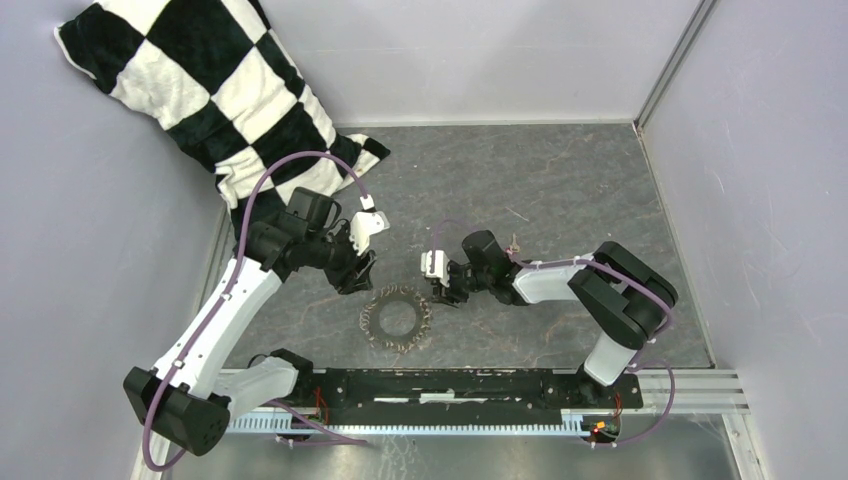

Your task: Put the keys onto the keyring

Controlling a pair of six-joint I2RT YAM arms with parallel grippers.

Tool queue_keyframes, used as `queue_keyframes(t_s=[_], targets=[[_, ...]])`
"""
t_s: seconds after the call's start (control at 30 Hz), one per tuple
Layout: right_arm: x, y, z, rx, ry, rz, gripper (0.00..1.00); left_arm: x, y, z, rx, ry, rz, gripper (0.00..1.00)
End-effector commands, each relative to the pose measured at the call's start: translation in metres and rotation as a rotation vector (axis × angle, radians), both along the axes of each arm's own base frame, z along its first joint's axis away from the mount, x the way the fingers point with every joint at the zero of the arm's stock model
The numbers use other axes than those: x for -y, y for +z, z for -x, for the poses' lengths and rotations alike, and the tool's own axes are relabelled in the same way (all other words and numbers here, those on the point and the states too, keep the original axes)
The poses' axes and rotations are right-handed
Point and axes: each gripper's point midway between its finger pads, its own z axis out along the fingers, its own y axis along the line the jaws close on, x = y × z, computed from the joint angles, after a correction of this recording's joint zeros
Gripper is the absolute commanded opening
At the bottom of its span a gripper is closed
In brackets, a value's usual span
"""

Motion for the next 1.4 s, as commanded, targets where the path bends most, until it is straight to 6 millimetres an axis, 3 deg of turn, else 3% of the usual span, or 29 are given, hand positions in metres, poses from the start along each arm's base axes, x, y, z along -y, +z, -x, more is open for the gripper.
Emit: queue_keyframes(t_s=[0.0, 0.23, 0.6, 0.73, 0.83, 0.97, 1.13, 1.23, 1.37], targets=[[-0.022, 0.011, 0.008, 0.048, 0.115, -0.057, 0.48, -0.001, 0.009, -0.007, 0.054, -0.008, 0.001, 0.58], [-0.027, 0.012, 0.025, 0.033, 0.151, -0.064, 0.33, -0.004, 0.01, -0.006, 0.068, -0.009, -0.009, 0.58], [-0.029, 0.007, 0.027, 0.011, 0.155, -0.033, 0.1, -0.005, 0.013, -0.006, 0.086, -0.013, -0.011, 0.57], [-0.023, 0.012, 0.027, 0.024, 0.133, -0.021, 0.01, -0.005, 0.013, -0.005, 0.093, -0.019, -0.01, 0.57], [-0.021, 0.022, 0.027, 0.026, 0.114, -0.039, 0.01, -0.005, 0.014, -0.005, 0.1, -0.029, -0.008, 0.57], [-0.023, 0.043, 0.026, 0.042, 0.088, -0.078, 0.0, -0.001, 0.019, -0.006, 0.099, -0.036, 0.012, 0.57], [-0.032, 0.095, 0.03, 0.124, 0.108, -0.165, 0.0, 0.006, 0.019, 0.004, 0.118, -0.109, 0.063, 0.57], [-0.041, 0.13, 0.04, 0.181, 0.156, -0.214, 0.0, 0.014, 0.024, 0.013, 0.221, -0.212, 0.125, 0.58], [-0.05, 0.159, 0.061, 0.219, 0.219, -0.248, 0.0, 0.022, 0.033, 0.014, 0.405, -0.358, 0.176, 0.62]])
